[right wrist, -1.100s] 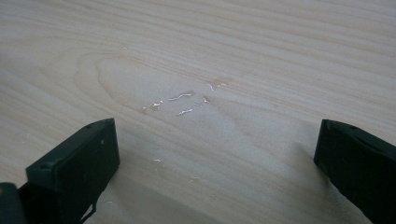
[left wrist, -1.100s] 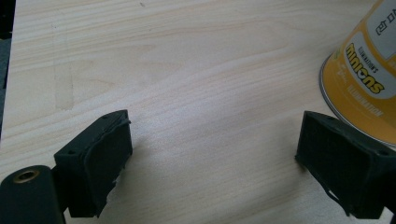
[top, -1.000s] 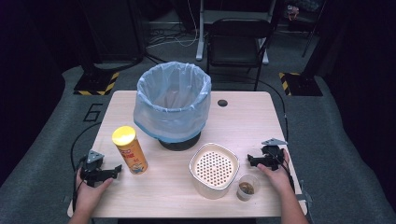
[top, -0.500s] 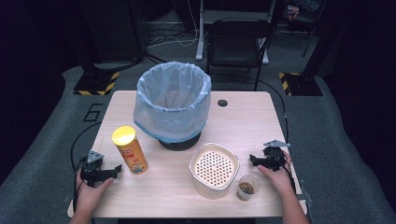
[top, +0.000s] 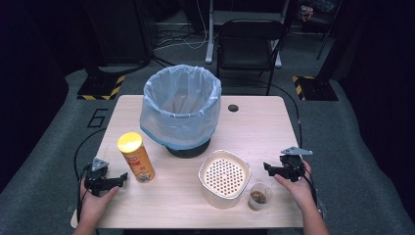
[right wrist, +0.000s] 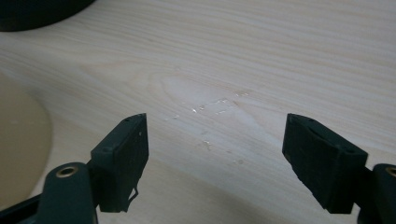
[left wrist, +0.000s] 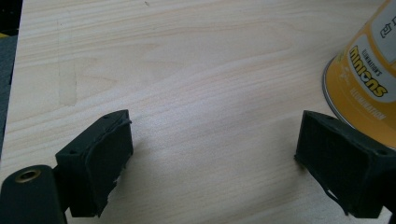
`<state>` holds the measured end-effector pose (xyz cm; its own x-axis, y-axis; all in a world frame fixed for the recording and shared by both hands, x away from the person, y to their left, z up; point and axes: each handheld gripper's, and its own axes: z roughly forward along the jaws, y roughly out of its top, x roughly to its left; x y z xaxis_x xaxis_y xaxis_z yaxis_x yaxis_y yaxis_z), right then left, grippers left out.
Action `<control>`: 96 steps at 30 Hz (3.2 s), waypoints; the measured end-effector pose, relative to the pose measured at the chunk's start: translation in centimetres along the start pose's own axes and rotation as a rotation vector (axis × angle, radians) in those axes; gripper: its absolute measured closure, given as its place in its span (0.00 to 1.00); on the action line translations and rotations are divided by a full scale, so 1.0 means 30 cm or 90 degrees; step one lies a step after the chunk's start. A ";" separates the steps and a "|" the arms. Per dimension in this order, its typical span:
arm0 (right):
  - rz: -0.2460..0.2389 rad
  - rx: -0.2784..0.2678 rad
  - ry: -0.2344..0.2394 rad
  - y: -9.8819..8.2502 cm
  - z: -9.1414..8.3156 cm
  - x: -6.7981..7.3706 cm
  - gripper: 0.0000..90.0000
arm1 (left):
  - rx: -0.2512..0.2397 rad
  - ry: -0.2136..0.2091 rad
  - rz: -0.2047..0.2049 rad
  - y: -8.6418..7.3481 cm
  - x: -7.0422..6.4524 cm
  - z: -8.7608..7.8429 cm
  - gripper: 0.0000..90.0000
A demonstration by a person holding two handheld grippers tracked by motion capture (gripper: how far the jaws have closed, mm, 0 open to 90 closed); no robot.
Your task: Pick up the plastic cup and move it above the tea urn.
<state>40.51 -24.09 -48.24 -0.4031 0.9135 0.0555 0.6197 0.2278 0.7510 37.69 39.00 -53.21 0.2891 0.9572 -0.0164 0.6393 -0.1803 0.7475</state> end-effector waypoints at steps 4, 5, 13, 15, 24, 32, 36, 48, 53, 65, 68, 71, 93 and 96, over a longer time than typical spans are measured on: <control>-0.014 -0.015 0.029 0.009 -0.051 0.025 0.23 | 0.000 0.000 0.000 0.000 0.000 0.000 0.12; -0.025 -0.025 0.040 0.016 -0.088 0.049 0.22 | 0.000 0.000 0.000 0.000 0.000 0.000 0.12; -0.047 -0.048 0.088 0.027 -0.202 0.120 0.20 | 0.000 0.000 0.001 0.000 0.000 0.000 0.12; -0.062 -0.050 0.095 0.010 -0.229 0.156 0.19 | 0.000 0.000 0.001 0.000 0.000 0.000 0.12; -0.079 -0.050 0.107 -0.048 -0.283 0.231 0.20 | 0.000 0.001 0.002 0.000 0.000 0.000 0.12; -0.094 -0.054 0.091 -0.104 -0.302 0.293 0.15 | 0.000 0.001 0.002 0.000 0.000 0.000 0.12; -0.107 -0.043 0.082 -0.119 -0.292 0.304 0.15 | 0.000 0.001 0.000 0.000 0.000 0.000 0.12; -0.096 -0.052 0.077 -0.131 -0.310 0.321 0.12 | -0.001 0.001 0.000 0.000 0.000 0.001 0.12; -0.119 -0.034 0.056 -0.148 -0.292 0.327 0.12 | -0.001 0.001 -0.001 0.000 -0.001 0.001 0.12; -0.116 -0.012 0.038 -0.172 -0.292 0.244 0.17 | 0.000 0.001 0.000 0.000 -0.001 0.001 0.12; -0.108 -0.012 0.031 -0.175 -0.299 0.212 0.22 | 0.000 0.001 0.000 0.000 0.000 0.001 0.12; -0.098 -0.010 0.018 -0.175 -0.303 0.178 0.24 | 0.000 0.001 0.000 0.000 -0.001 0.001 0.12; 0.019 -0.017 -0.034 -0.160 -0.216 0.138 0.14 | 0.000 0.001 0.000 0.000 0.000 0.001 0.12; 0.030 -0.029 -0.044 -0.140 -0.179 0.149 0.14 | 0.000 0.001 0.002 0.001 0.000 0.001 0.12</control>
<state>32.49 -22.76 -47.61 -0.3263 0.9441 0.0477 0.6051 0.1699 0.7778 37.72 39.00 -53.21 0.2896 0.9571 -0.0126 0.6381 -0.1832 0.7478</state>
